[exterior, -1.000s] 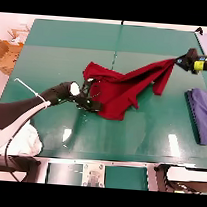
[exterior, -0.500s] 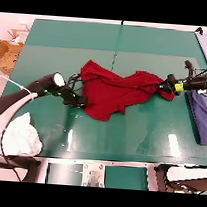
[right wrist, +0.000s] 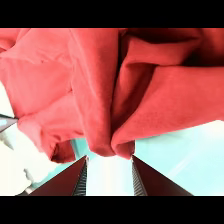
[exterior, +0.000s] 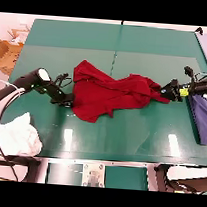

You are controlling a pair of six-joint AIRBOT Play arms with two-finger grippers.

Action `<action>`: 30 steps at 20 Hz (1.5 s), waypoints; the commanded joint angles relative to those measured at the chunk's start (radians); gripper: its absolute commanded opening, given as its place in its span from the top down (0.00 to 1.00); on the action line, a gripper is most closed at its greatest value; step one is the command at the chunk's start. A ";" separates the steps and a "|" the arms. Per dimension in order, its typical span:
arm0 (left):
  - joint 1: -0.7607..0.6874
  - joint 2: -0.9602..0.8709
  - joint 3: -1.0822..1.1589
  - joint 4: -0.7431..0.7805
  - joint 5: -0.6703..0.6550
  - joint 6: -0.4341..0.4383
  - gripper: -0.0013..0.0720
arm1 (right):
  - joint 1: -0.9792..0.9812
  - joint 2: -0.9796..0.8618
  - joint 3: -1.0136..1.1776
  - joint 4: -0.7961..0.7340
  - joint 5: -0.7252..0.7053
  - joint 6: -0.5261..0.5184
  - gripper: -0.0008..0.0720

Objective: Fold the shirts.

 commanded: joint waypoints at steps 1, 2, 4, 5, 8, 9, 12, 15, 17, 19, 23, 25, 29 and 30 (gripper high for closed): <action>0.029 0.001 0.001 -0.003 -0.023 0.037 0.96 | 0.011 0.001 0.002 0.023 0.002 -0.017 0.52; 0.029 0.001 0.001 -0.005 -0.024 0.045 0.96 | 0.045 0.000 0.000 0.023 -0.024 -0.026 0.40; 0.029 0.000 0.001 -0.010 -0.024 0.045 0.96 | 0.116 -0.004 0.000 0.016 -0.090 -0.046 0.28; 0.029 0.001 0.001 -0.012 -0.025 0.045 0.96 | 0.149 -0.007 0.000 0.016 -0.129 -0.052 0.28; 0.029 0.001 0.001 -0.014 -0.025 0.044 0.96 | 0.239 -0.018 0.001 -0.002 -0.251 -0.074 0.29; 0.029 0.001 0.001 -0.016 -0.025 0.044 0.96 | 0.259 -0.020 0.003 -0.029 -0.278 -0.074 0.36; 0.029 0.001 0.001 -0.024 -0.027 0.044 0.96 | 0.297 -0.027 0.015 -0.156 -0.291 -0.034 0.52; 0.029 0.001 0.001 -0.026 -0.026 0.045 0.96 | 0.305 -0.026 0.043 -0.221 -0.241 -0.016 0.96; 0.029 0.001 0.001 -0.026 -0.026 0.045 0.96 | 0.309 -0.018 0.101 -0.219 -0.213 -0.002 0.97; 0.029 0.001 0.001 -0.026 -0.034 0.045 0.96 | 0.312 -0.002 0.225 -0.198 -0.182 0.014 0.97; 0.029 0.001 0.001 -0.012 -0.048 0.045 0.96 | 0.301 -0.003 0.582 -0.194 -0.206 0.098 0.97; 0.029 0.001 0.001 -0.006 -0.047 0.046 0.96 | 0.279 -0.021 0.703 -0.213 -0.272 0.137 0.97; 0.029 0.001 0.001 -0.006 -0.047 0.046 0.96 | 0.238 -0.127 0.749 -0.246 -0.463 0.137 0.97; 0.029 0.001 0.001 -0.006 -0.047 0.046 0.96 | 0.229 -0.171 0.749 -0.246 -0.504 0.137 0.97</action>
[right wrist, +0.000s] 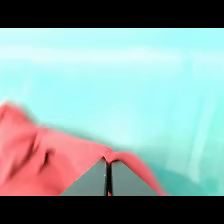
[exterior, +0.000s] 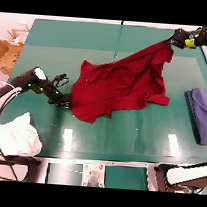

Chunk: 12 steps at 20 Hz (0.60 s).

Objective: Fold the shirts.

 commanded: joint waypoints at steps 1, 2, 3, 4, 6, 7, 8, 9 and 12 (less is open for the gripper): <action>0.001 0.001 0.001 0.003 -0.002 0.000 0.96 | -0.029 -0.128 0.047 -0.017 -0.168 0.015 0.97; 0.001 0.001 0.001 0.003 -0.001 0.000 0.96 | -0.029 -0.178 0.047 -0.017 -0.182 0.015 0.97; 0.001 0.001 0.001 0.003 0.000 0.000 0.96 | -0.029 -0.230 0.047 -0.017 -0.188 0.015 0.97; 0.001 0.000 0.001 0.003 0.002 0.000 0.96 | -0.030 -0.272 0.047 -0.018 -0.193 0.015 0.97; 0.001 0.001 0.001 0.003 0.011 0.000 0.96 | -0.043 -0.322 0.047 -0.016 -0.203 0.016 0.90; 0.001 0.001 0.001 0.003 0.016 0.000 0.96 | -0.052 -0.327 0.047 -0.013 -0.208 0.048 0.53; 0.001 0.001 0.001 0.003 0.017 0.000 0.96 | -0.068 -0.321 0.048 -0.005 -0.195 0.094 0.22; 0.001 0.001 0.001 0.003 0.017 0.000 0.96 | -0.092 -0.307 0.055 0.015 -0.153 0.125 0.22; 0.001 0.001 0.001 0.002 0.014 0.000 0.96 | -0.175 -0.259 0.074 0.075 0.007 0.131 0.84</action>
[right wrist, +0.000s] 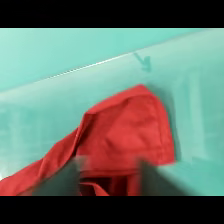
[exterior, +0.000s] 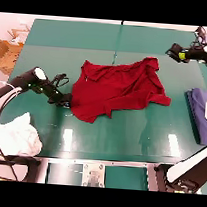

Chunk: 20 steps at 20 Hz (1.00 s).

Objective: Fold the shirts.

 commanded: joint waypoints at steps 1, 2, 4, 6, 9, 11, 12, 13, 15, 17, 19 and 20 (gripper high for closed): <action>0.001 0.001 0.001 -0.002 0.002 0.000 0.96 | -0.084 0.037 0.014 0.053 0.164 0.034 0.96; 0.001 0.001 0.001 -0.002 0.002 0.000 0.96 | -0.108 0.048 0.014 0.060 0.217 0.048 0.97; 0.001 0.001 0.001 -0.005 -0.006 -0.001 0.96 | -0.146 0.061 0.014 0.061 0.338 0.074 0.97; 0.001 0.001 0.001 -0.005 -0.018 0.000 0.96 | -0.169 0.068 0.005 0.061 0.468 0.074 0.97; 0.001 0.001 0.001 -0.005 -0.016 0.000 0.96 | -0.173 0.192 -0.181 0.053 0.451 0.065 0.97; 0.001 0.001 0.001 -0.005 -0.014 0.000 0.96 | -0.174 0.329 -0.385 0.018 0.388 0.034 0.97; 0.001 0.001 0.001 -0.005 -0.012 0.000 0.96 | -0.180 0.407 -0.499 -0.014 0.359 0.022 0.97; 0.001 0.001 0.001 -0.005 -0.011 0.000 0.96 | -0.188 0.476 -0.605 -0.048 0.341 0.021 0.97; 0.001 0.001 0.001 -0.005 -0.011 0.000 0.96 | -0.208 0.583 -0.798 -0.080 0.301 0.023 0.96; 0.001 0.001 0.001 -0.007 -0.010 0.000 0.96 | -0.232 0.606 -0.908 -0.077 0.293 0.030 0.64; 0.001 0.001 0.001 -0.008 -0.012 -0.001 0.96 | -0.242 0.588 -0.950 -0.078 0.293 0.030 0.47; 0.001 0.001 0.001 -0.010 -0.012 -0.001 0.96 | -0.245 0.572 -0.949 -0.077 0.292 0.032 0.48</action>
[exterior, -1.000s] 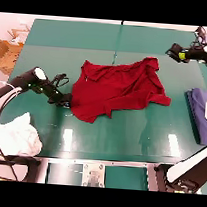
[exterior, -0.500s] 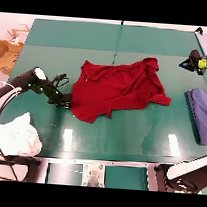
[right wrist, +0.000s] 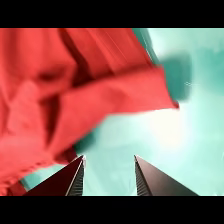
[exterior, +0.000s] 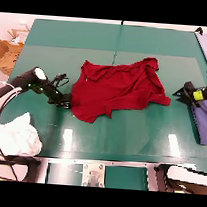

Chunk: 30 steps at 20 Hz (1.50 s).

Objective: Fold the shirts.

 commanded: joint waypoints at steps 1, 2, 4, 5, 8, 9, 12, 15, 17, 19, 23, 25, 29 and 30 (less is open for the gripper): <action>0.001 0.001 0.001 -0.005 -0.001 0.000 0.96 | -0.021 -0.001 -0.093 -0.015 -0.016 0.021 0.48; 0.001 0.001 0.001 -0.006 -0.002 0.000 0.96 | -0.033 -0.021 -0.089 -0.014 -0.016 0.024 0.47; 0.001 0.001 0.001 -0.008 -0.002 -0.001 0.96 | -0.061 -0.073 -0.069 0.001 -0.015 0.023 0.30; 0.001 0.001 0.001 -0.009 -0.002 0.000 0.96 | -0.074 -0.097 -0.060 0.013 -0.015 0.024 0.28; 0.001 0.001 0.001 -0.009 -0.002 0.000 0.96 | -0.090 -0.158 -0.049 0.019 -0.016 0.023 0.28; 0.001 0.001 0.001 -0.010 -0.001 0.000 0.96 | -0.089 -0.175 -0.049 0.020 -0.016 0.023 0.28; 0.001 0.001 0.001 -0.010 -0.002 0.000 0.96 | -0.080 -0.225 -0.049 0.092 -0.073 -0.004 0.28; 0.001 0.001 0.001 -0.013 -0.003 0.000 0.96 | -0.080 -0.264 -0.049 0.250 -0.131 -0.086 0.29; 0.001 0.001 0.001 -0.013 -0.003 0.000 0.96 | -0.080 -0.289 -0.046 0.304 -0.139 -0.117 0.33; 0.001 0.001 0.001 -0.013 -0.003 0.000 0.96 | -0.074 -0.305 -0.042 0.312 -0.126 -0.132 0.62; 0.001 0.005 0.011 -0.008 -0.013 0.003 0.96 | -0.072 -0.301 0.003 0.327 -0.024 -0.183 0.97; 0.001 0.039 0.050 -0.003 -0.025 0.003 0.96 | -0.072 -0.267 0.056 0.327 0.016 -0.182 0.97; 0.001 0.225 0.212 0.011 -0.017 0.000 0.96 | -0.072 -0.064 0.167 0.392 0.016 -0.179 0.97; 0.001 0.287 0.276 0.011 -0.007 0.000 0.96 | -0.072 0.007 0.203 0.436 -0.006 -0.179 0.97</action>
